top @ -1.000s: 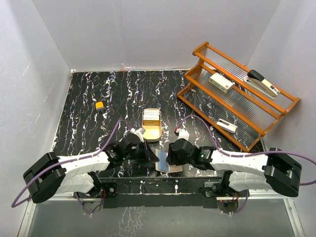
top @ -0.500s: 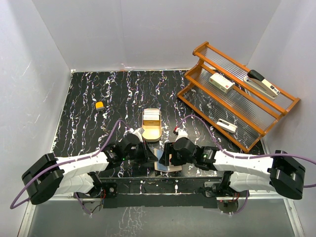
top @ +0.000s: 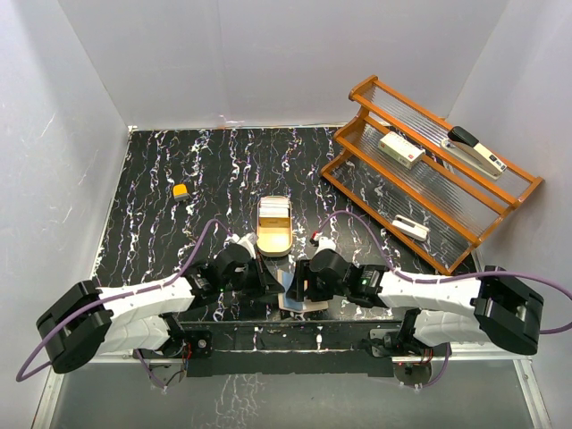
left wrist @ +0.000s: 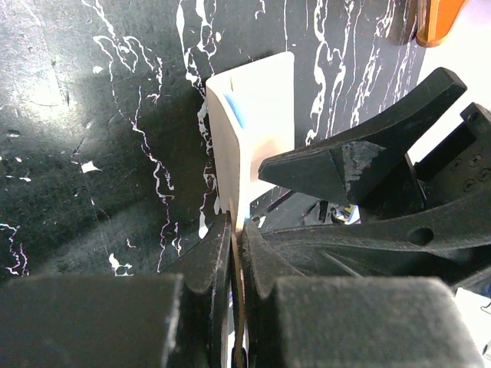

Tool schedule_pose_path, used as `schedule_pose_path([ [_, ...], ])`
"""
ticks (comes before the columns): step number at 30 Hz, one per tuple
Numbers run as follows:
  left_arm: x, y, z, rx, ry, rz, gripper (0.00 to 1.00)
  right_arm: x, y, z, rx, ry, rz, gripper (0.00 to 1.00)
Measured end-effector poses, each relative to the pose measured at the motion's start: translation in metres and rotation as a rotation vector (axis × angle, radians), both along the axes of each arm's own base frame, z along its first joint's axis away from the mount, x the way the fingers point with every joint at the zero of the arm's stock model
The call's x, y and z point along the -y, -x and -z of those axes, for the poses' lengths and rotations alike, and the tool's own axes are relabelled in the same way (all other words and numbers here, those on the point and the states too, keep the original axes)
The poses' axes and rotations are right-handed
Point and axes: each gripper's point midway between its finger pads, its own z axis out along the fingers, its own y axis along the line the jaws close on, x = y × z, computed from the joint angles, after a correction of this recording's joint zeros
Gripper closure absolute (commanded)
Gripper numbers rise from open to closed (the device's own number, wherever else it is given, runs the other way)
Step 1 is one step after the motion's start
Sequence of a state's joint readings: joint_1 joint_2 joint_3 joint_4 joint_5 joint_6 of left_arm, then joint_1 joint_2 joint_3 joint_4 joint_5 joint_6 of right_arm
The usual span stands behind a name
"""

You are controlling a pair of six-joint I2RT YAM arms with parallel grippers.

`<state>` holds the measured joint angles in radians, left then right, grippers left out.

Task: Put the credit cards into the card holder
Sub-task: Turn over the card slot in the card holder.

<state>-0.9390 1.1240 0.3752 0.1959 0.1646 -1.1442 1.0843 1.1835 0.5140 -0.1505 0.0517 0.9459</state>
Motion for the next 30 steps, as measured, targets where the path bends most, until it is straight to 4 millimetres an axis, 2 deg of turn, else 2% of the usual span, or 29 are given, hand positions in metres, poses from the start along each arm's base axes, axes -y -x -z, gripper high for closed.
schedule_pose_path([
  [9, -0.001, 0.001, 0.0, -0.002, 0.009, -0.006, 1.0, 0.006, -0.001, 0.007, -0.005, 0.037, 0.018, 0.49],
  [23, -0.001, 0.0, -0.001, -0.006, 0.011, -0.012, 1.0, 0.052, -0.009, 0.018, 0.029, 0.221, 0.13, 0.52],
  [26, -0.001, 0.0, 0.0, -0.006, 0.009, -0.013, 1.0, 0.063, -0.013, 0.013, 0.039, 0.277, 0.172, 0.52],
  [30, -0.001, 0.001, 0.0, -0.006, 0.008, -0.013, 1.0, 0.07, -0.025, -0.008, 0.083, 0.327, 0.219, 0.55],
])
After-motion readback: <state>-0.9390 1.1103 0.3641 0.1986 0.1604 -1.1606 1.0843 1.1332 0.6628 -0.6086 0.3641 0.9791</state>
